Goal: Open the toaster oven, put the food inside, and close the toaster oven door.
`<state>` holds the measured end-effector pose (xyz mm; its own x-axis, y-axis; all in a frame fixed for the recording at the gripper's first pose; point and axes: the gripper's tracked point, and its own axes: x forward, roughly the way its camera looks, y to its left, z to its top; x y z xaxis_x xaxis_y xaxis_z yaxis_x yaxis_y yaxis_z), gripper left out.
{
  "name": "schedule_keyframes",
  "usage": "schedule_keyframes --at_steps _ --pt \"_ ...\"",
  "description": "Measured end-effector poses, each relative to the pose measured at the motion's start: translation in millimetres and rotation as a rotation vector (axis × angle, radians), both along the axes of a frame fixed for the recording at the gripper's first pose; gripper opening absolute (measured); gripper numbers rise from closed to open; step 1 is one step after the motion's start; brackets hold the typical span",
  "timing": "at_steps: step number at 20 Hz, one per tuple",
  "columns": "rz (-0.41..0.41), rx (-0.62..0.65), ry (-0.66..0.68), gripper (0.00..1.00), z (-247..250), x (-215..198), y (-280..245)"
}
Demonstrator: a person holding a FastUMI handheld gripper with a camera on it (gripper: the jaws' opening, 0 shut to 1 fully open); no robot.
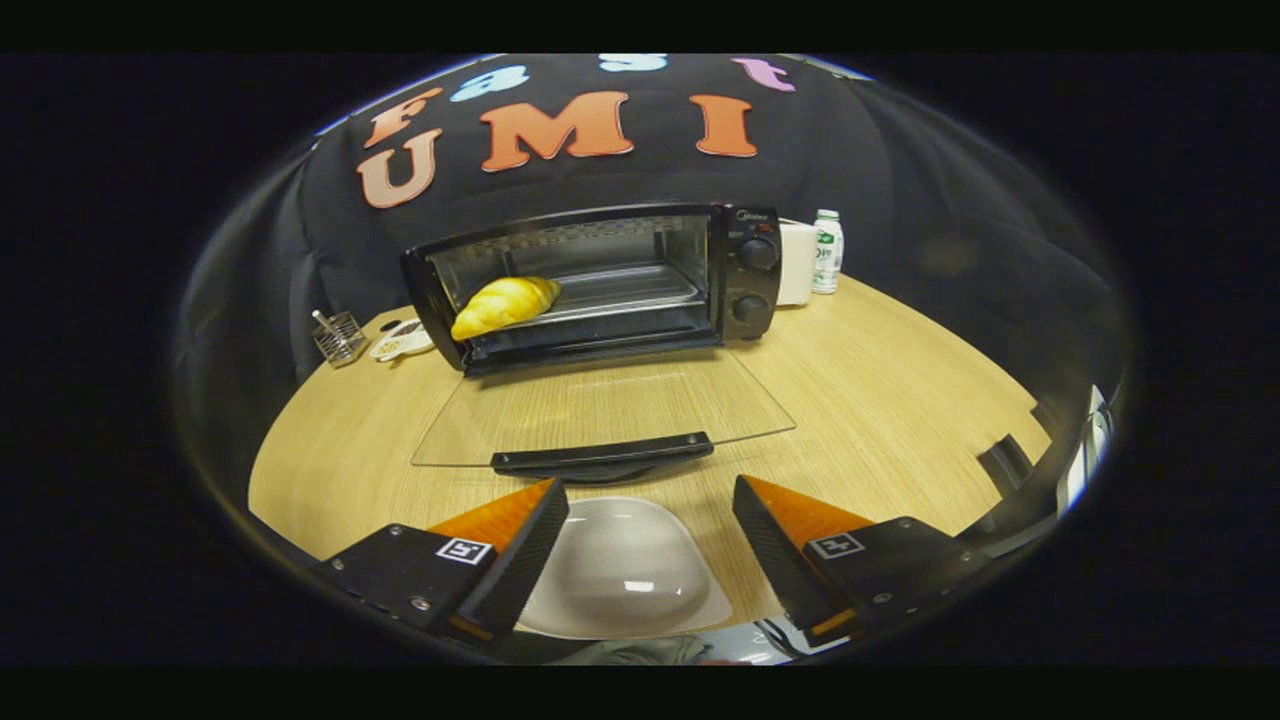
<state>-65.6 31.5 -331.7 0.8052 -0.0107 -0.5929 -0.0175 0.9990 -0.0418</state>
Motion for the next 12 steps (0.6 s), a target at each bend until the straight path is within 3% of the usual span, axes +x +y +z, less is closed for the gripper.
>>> schedule_keyframes --at_steps 12 --pt "0.031 -0.026 0.057 0.99 -22 23 20"
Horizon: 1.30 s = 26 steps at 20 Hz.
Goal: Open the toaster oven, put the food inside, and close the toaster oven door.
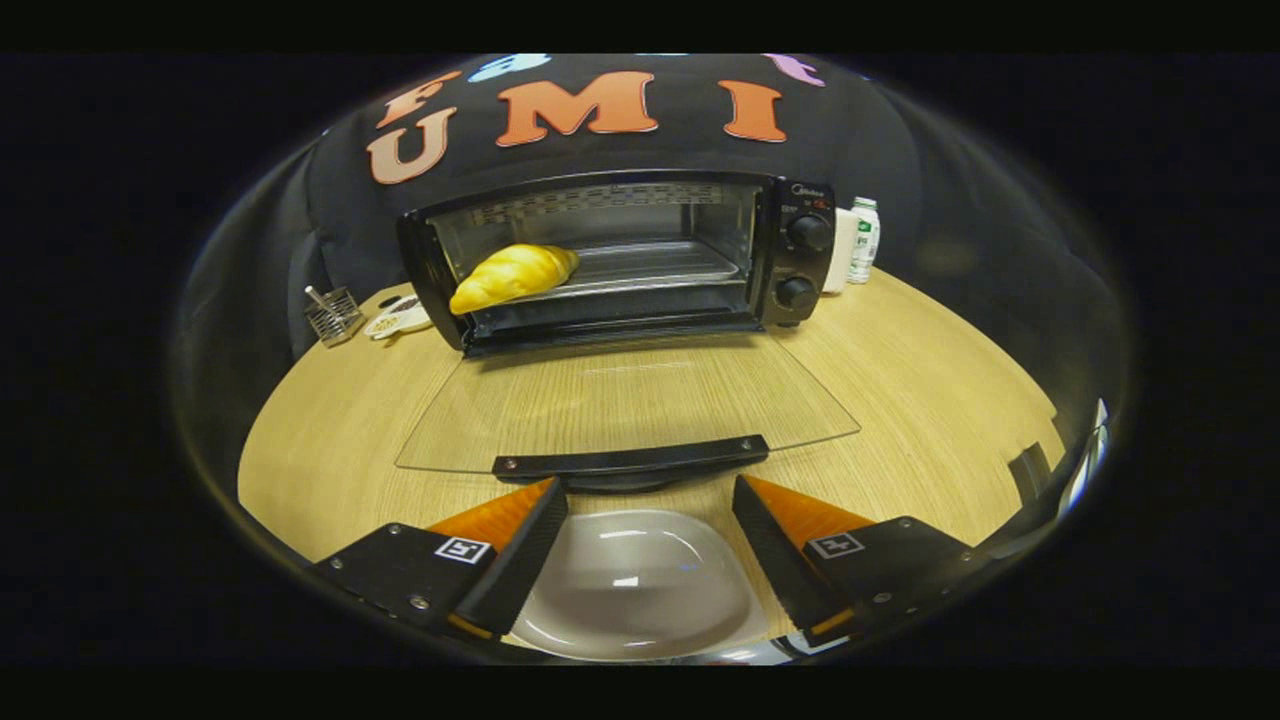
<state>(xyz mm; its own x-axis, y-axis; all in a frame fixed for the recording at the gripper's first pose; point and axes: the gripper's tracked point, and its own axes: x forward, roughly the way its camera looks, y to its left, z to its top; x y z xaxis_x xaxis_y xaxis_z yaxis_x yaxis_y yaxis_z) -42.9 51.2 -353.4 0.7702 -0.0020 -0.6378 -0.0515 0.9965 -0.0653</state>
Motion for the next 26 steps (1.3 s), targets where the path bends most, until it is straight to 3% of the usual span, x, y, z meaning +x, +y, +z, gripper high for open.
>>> schedule_keyframes --at_steps 5,11,17,26 --pt "0.004 0.011 -0.006 0.99 3 1 1" --pt "0.016 0.081 -0.108 0.99 51 9 8" --pt "0.013 0.149 -0.206 0.99 101 37 20" --pt "0.02 0.149 -0.293 0.99 146 86 35"
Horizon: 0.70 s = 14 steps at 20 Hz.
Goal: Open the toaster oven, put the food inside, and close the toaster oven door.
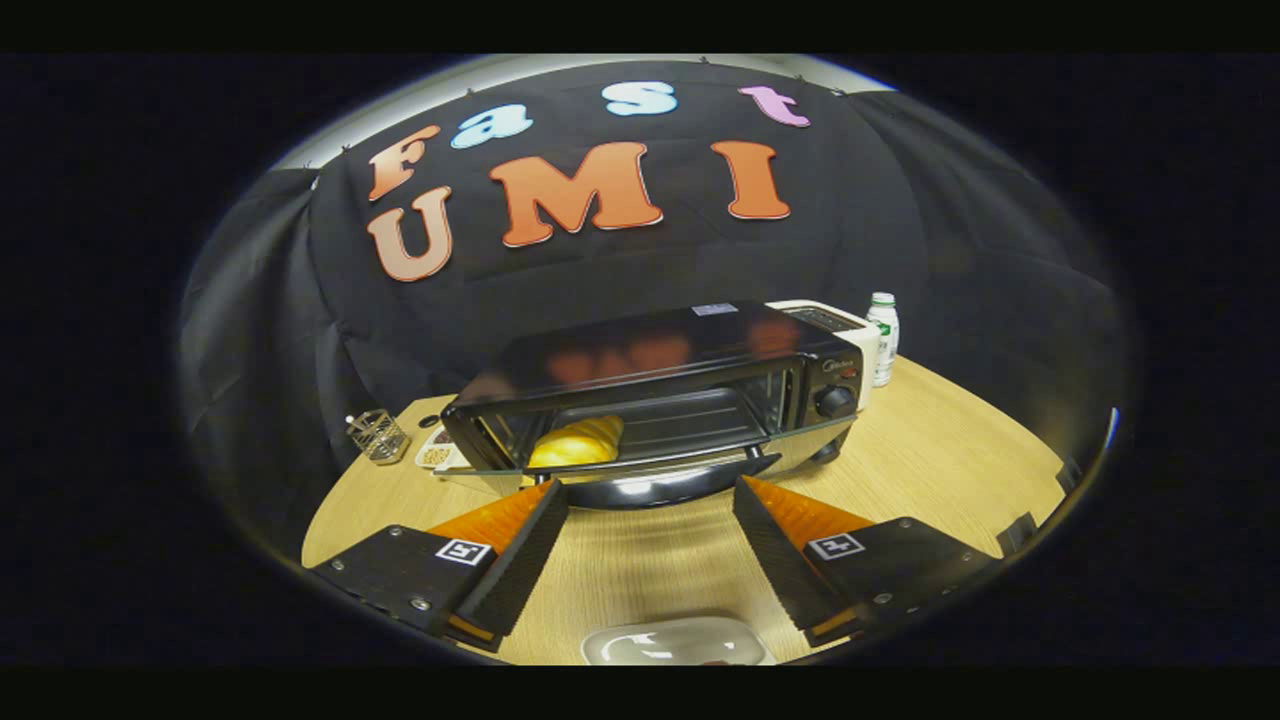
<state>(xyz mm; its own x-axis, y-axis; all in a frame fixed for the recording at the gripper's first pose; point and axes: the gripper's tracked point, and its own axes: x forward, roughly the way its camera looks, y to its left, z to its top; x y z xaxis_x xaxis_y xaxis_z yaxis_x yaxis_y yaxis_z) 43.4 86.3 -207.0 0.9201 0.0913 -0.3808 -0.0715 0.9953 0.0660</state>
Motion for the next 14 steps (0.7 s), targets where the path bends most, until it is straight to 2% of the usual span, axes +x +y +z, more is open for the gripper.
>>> schedule_keyframes --at_steps 8,9,14 --pt "0.003 -0.025 0.019 0.99 0 48 15" --pt "0.022 -0.025 0.036 0.99 -2 48 22" --pt "0.012 -0.016 0.045 0.99 4 44 23"
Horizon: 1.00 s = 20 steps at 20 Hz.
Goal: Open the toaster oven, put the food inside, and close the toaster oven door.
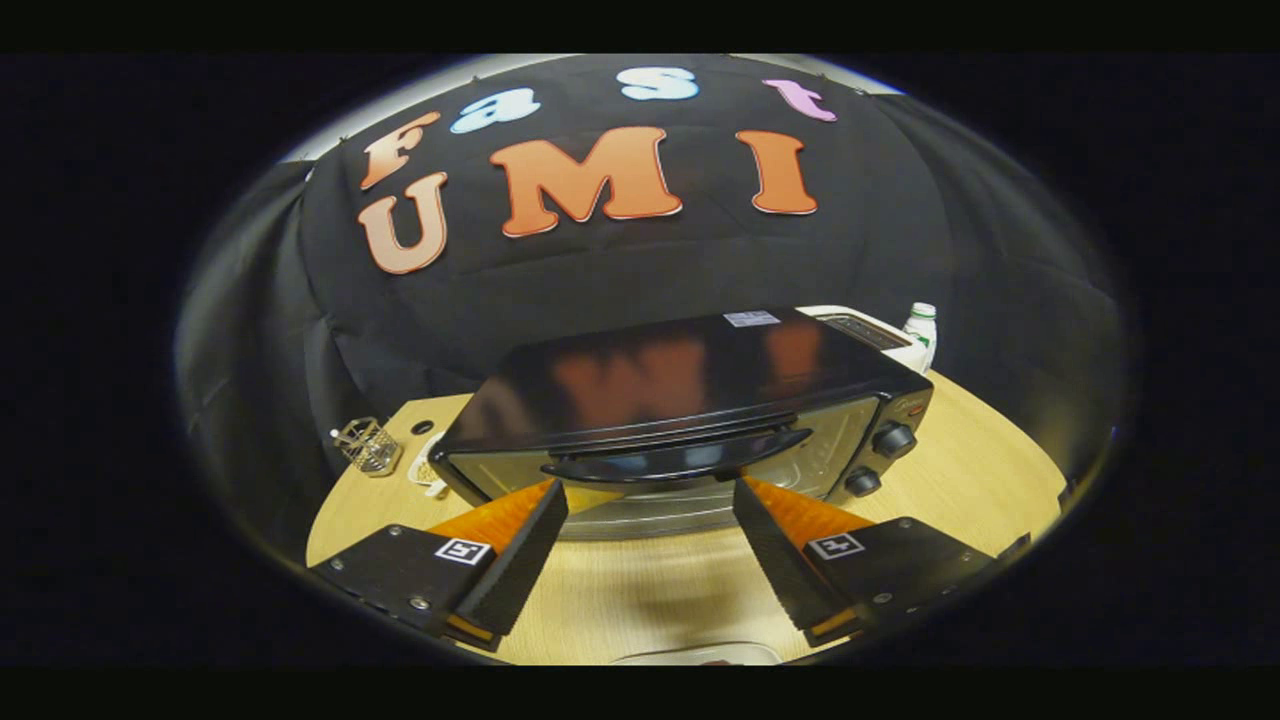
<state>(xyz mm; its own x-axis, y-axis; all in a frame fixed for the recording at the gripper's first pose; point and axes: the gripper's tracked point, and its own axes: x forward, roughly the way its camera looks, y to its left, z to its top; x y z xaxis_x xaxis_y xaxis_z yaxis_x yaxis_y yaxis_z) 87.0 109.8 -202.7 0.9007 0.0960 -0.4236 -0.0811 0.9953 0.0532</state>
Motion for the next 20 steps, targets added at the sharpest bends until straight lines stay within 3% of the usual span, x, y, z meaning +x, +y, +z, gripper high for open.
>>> schedule_keyframes --at_steps 6,12,16,20 --pt "-0.008 -0.031 -0.082 0.99 44 -7 -13" --pt "-0.01 -0.047 -0.185 0.99 122 -21 -19" --pt "-0.015 -0.121 -0.249 0.99 179 -47 -27" --pt "0.004 -0.089 -0.289 0.99 215 -77 -19"
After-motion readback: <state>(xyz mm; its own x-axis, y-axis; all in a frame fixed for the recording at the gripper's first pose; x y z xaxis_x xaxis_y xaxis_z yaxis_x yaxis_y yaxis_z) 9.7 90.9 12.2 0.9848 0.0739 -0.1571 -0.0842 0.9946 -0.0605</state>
